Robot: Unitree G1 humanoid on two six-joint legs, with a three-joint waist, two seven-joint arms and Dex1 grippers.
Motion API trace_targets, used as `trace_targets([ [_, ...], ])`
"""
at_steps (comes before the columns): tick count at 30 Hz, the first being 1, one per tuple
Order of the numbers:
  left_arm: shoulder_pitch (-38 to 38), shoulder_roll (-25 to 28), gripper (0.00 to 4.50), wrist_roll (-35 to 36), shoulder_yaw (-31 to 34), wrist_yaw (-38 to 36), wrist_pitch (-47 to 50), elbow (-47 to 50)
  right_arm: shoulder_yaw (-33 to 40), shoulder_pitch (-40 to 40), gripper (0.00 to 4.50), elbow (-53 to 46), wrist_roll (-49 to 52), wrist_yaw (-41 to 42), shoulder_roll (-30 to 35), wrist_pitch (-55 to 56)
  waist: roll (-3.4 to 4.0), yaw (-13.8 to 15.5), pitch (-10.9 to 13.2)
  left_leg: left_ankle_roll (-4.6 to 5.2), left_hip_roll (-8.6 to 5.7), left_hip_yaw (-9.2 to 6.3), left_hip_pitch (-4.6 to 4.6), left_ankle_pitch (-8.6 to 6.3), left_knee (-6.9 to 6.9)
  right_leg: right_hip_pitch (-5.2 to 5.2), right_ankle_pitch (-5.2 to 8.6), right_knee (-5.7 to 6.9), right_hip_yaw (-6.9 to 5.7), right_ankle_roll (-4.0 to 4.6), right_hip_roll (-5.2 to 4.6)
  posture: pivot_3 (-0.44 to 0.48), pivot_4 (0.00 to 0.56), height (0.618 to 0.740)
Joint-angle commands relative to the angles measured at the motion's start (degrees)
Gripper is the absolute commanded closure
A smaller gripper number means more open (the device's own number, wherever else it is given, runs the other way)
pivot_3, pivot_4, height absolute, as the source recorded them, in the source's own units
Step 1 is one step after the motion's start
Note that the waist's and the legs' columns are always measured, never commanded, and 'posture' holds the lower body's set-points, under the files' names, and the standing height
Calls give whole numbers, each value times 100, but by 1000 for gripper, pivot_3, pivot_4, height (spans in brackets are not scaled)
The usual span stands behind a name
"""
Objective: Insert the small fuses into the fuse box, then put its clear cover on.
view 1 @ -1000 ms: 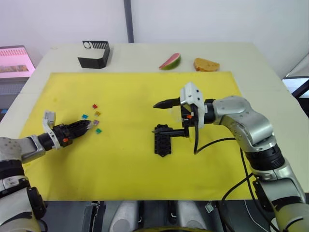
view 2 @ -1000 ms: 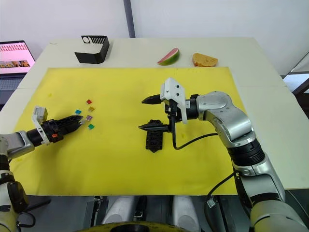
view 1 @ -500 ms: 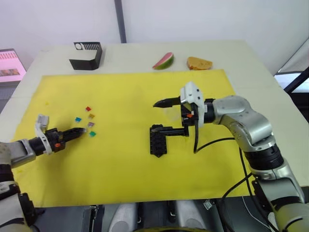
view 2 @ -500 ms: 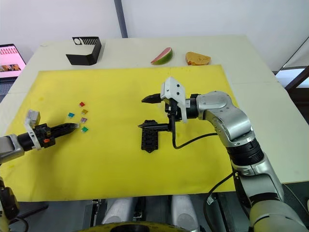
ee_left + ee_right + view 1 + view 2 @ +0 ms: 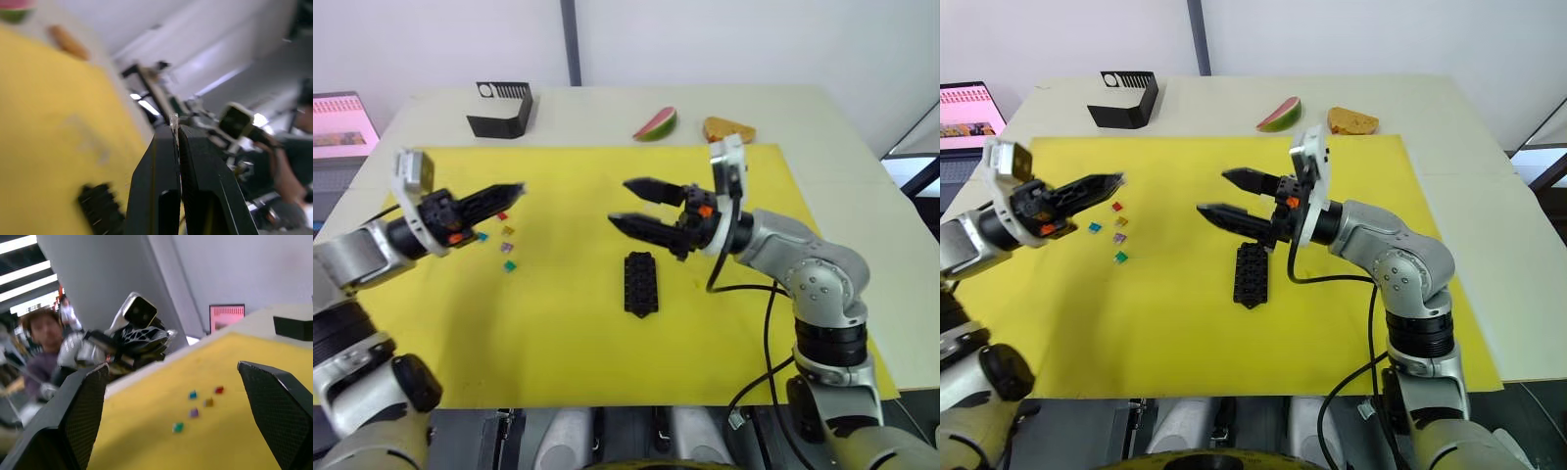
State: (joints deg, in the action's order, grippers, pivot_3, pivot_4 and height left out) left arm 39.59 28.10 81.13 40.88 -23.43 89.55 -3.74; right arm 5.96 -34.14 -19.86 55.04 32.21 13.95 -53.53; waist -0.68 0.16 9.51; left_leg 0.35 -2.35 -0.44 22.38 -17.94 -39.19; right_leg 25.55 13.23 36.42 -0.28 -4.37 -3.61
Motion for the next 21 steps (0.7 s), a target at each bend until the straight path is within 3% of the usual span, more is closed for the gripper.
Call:
trace_targets([
  [1,212,-357,4468,886,-255,543,-591,219,273,-229,0,-47,559,-685,-345,-94,0,-15,0,-1,0,0,-1,1,0,0,0,1,0,0,1,0,150,740],
  [6,248,-801,4468,1581,-900,1205,-1408,434,168,-268,0,55,629,-1161,-764,35,0,-88,0,-3,0,0,-2,3,0,0,0,2,0,0,4,0,150,740],
  [14,220,-677,4468,2125,-1545,1496,-2216,464,191,-332,0,104,850,-1534,-992,138,1,-92,0,-5,0,0,-2,5,1,2,0,4,0,0,9,0,150,740],
  [18,59,-554,4500,2105,-1690,1336,-2384,445,249,-415,1288,149,1008,-1705,-1048,211,1,-96,0,-4,-2,0,-2,6,1,1,0,4,0,0,9,0,150,740],
  [21,-58,-464,4500,2125,-1778,1220,-2470,471,308,-515,1288,252,1149,-1835,-1069,246,1,-100,0,-5,-2,0,-2,6,1,2,0,4,0,0,11,0,150,740],
])
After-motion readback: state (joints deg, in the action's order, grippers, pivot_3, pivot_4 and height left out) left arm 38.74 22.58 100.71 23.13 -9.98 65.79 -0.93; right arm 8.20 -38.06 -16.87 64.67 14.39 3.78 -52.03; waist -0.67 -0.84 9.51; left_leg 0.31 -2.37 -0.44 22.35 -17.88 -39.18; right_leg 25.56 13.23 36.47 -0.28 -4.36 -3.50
